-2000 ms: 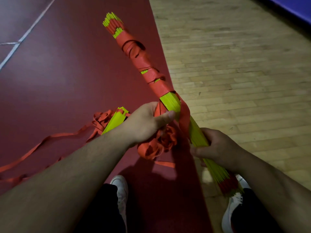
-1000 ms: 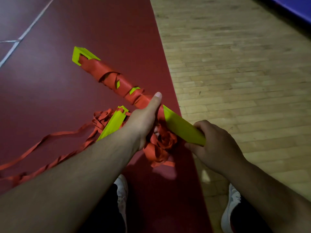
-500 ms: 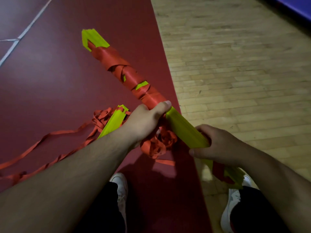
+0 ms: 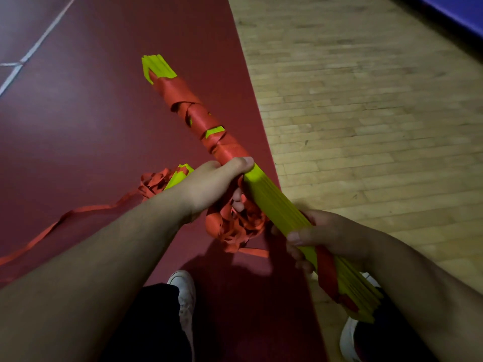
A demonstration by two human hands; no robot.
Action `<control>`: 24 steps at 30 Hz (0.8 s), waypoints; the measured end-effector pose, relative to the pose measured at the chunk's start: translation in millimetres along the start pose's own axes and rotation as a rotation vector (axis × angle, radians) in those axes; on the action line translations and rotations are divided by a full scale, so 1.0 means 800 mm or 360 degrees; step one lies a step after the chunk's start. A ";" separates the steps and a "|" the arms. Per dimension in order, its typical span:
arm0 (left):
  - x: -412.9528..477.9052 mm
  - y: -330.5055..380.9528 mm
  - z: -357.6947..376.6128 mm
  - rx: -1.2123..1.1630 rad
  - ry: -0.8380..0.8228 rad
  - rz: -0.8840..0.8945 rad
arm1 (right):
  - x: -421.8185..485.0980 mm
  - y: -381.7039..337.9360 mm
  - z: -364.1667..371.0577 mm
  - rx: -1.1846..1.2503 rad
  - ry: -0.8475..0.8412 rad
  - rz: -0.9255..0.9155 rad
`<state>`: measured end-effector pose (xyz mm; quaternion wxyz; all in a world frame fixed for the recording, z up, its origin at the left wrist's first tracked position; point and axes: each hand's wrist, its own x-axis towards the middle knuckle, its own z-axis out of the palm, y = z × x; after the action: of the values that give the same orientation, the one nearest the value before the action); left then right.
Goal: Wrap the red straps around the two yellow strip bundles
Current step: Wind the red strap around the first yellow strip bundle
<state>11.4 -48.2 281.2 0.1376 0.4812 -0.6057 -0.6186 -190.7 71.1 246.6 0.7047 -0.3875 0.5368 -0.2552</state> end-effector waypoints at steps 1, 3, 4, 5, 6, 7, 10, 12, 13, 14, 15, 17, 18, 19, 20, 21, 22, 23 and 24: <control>0.000 -0.001 -0.003 0.0017 -0.0031 0.0025 | -0.003 0.000 -0.003 0.0107 -0.0074 0.0023; -0.001 -0.002 -0.005 0.0110 -0.0075 0.0138 | -0.008 0.002 -0.006 0.0317 -0.0309 0.0126; -0.001 -0.003 -0.003 0.0153 -0.0085 0.0204 | -0.009 0.004 -0.005 0.0344 -0.0410 0.0168; 0.001 -0.004 -0.002 0.0184 -0.0080 0.0259 | -0.009 0.005 -0.003 0.0310 -0.0452 0.0188; 0.003 -0.005 -0.001 0.0200 -0.0046 0.0302 | -0.008 0.004 0.001 0.0255 -0.0425 0.0182; 0.006 -0.006 -0.002 0.0225 0.0017 0.0342 | -0.007 0.002 0.005 0.0198 -0.0344 0.0141; 0.015 -0.012 -0.008 0.0344 0.0190 0.0389 | -0.003 -0.010 0.010 -0.0083 0.0078 -0.0093; 0.018 -0.018 -0.013 0.0436 0.0160 0.0356 | -0.002 -0.014 0.005 -0.0437 0.0305 -0.0207; 0.018 -0.020 -0.015 0.0466 0.0100 0.0358 | -0.003 -0.015 0.002 -0.0542 0.0361 -0.0223; 0.018 -0.022 -0.017 0.0503 0.0007 0.0376 | -0.003 -0.015 -0.002 -0.0555 0.0358 -0.0219; 0.016 -0.022 -0.020 0.0547 -0.0111 0.0411 | -0.005 -0.016 -0.003 -0.0476 0.0326 -0.0188; 0.012 -0.021 -0.025 0.0542 -0.0328 0.0506 | -0.007 -0.012 -0.009 -0.0274 0.0206 -0.0097; 0.011 -0.019 -0.026 0.0494 -0.0380 0.0552 | -0.006 -0.010 -0.012 -0.0196 0.0164 -0.0064; 0.010 -0.017 -0.025 0.0439 -0.0384 0.0585 | -0.006 -0.008 -0.015 -0.0124 0.0141 -0.0050; 0.011 -0.018 -0.025 0.0406 -0.0347 0.0583 | -0.006 -0.005 -0.017 -0.0060 0.0115 -0.0056; 0.013 -0.018 -0.024 0.0394 -0.0277 0.0558 | -0.006 -0.004 -0.019 -0.0001 0.0101 -0.0060; 0.017 -0.020 -0.023 0.0395 -0.0179 0.0542 | -0.008 -0.005 -0.019 0.0060 0.0094 -0.0070; 0.020 -0.022 -0.023 0.0436 -0.0062 0.0570 | -0.009 -0.006 -0.018 0.0109 0.0098 -0.0087; 0.023 -0.025 -0.024 0.0540 0.0057 0.0650 | -0.010 -0.006 -0.018 0.0151 0.0096 -0.0107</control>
<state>24.7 -69.5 259.3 0.1878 0.3761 -0.7827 -0.4590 -206.2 70.8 253.7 0.6969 -0.3635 0.5317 -0.3153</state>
